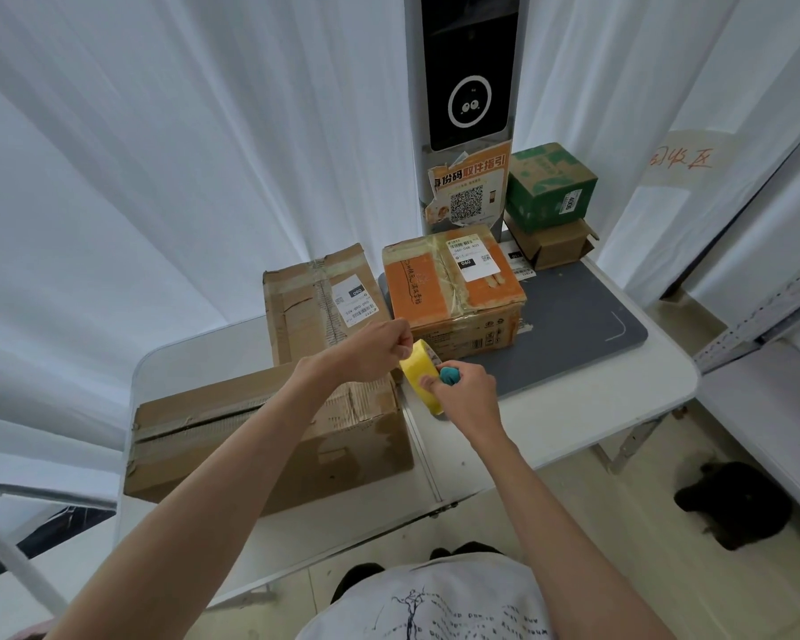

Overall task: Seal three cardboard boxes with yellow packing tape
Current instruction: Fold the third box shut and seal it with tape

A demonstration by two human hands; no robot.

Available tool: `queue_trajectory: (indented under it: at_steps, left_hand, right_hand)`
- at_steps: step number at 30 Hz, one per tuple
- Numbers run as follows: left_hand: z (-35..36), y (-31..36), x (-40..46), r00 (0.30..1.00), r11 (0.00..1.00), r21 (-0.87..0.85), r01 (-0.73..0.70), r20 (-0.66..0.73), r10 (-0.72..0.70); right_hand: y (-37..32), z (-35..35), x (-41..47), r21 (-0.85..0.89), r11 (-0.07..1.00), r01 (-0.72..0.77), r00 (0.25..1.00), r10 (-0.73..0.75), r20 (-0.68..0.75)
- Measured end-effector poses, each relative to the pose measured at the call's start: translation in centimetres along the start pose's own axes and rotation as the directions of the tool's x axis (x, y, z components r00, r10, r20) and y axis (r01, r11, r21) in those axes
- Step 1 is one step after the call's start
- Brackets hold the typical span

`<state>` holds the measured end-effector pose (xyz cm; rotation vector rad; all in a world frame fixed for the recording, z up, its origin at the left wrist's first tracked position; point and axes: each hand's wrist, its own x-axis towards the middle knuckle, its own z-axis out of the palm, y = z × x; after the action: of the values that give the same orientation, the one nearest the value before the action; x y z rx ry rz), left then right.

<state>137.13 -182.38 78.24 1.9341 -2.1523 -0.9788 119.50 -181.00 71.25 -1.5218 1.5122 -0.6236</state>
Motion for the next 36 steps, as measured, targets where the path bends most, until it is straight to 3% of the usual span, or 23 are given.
queue_trajectory:
  at_steps: [3, 11, 15, 23, 28, 36]
  left_hand:
    - [-0.1, 0.6, -0.2, 0.999, 1.0, 0.008, -0.028, 0.029, 0.028]
    - [-0.7, 0.6, 0.4, 1.0, 1.0, 0.02, -0.019, -0.011, 0.02]
    - [-1.1, 0.1, 0.9, 0.996, 1.0, 0.014, -0.02, -0.091, 0.022]
    - [-0.6, 0.0, 0.6, 0.983, 1.0, -0.001, 0.029, -0.181, -0.028]
    - [1.1, 0.3, 1.1, 0.98, 0.999, 0.007, 0.052, -0.191, -0.05]
    - [1.7, -0.1, 2.2, 0.984, 0.998, 0.028, 0.06, -0.17, -0.055]
  right_hand:
    - [0.4, -0.4, 0.1, -0.013, 0.999, -0.034, 0.999, 0.034, 0.005]
    - [1.8, -0.9, -0.7, 0.34, 0.917, -0.21, 0.951, 0.11, 0.289]
    - [2.3, -0.8, -0.7, 0.333, 0.916, -0.224, 0.931, 0.1, 0.351]
    - [2.3, -0.5, 0.0, 0.278, 0.933, -0.228, 0.945, 0.144, 0.294]
    - [2.4, -0.3, 0.8, 0.167, 0.966, -0.197, 0.961, 0.157, 0.23]
    - [3.8, 0.0, 2.1, 0.125, 0.965, -0.232, 0.945, 0.193, 0.263]
